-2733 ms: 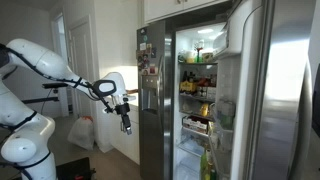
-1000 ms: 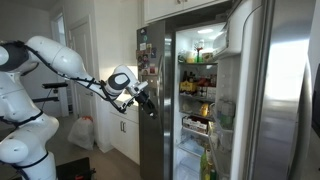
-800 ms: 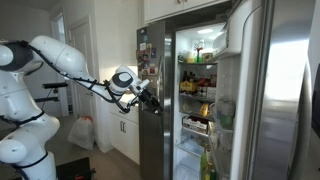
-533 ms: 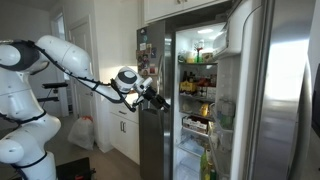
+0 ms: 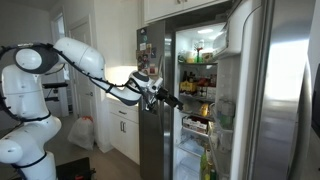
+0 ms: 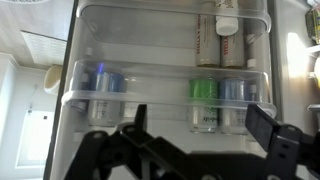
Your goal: Slide the can in the fridge from left to right
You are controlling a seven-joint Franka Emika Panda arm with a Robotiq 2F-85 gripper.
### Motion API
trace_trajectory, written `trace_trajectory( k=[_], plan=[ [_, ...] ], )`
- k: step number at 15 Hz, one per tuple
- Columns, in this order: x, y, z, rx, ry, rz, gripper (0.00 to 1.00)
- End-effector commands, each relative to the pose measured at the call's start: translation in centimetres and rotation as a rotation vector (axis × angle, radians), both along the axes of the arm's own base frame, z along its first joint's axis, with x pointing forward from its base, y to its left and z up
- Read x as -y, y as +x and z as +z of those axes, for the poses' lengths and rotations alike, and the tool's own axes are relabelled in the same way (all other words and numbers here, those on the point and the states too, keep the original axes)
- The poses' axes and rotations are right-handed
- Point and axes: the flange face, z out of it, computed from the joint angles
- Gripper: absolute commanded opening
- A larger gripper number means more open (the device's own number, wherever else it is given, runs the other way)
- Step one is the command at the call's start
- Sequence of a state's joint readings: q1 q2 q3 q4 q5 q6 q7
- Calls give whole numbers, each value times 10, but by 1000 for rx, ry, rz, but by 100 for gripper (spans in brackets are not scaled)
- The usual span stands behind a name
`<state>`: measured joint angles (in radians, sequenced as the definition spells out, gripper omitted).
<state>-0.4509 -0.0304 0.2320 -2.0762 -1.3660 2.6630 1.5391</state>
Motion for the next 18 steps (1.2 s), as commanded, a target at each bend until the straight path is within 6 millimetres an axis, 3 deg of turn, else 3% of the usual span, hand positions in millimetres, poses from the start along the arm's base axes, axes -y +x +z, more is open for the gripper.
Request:
trace_trajectory(
  k=[1, 10, 18],
  plan=[
    [22, 38, 1, 49, -13, 1, 100],
    [52, 117, 6, 129, -39, -3, 100],
    [65, 171, -10, 171, -46, 1, 100]
  ],
)
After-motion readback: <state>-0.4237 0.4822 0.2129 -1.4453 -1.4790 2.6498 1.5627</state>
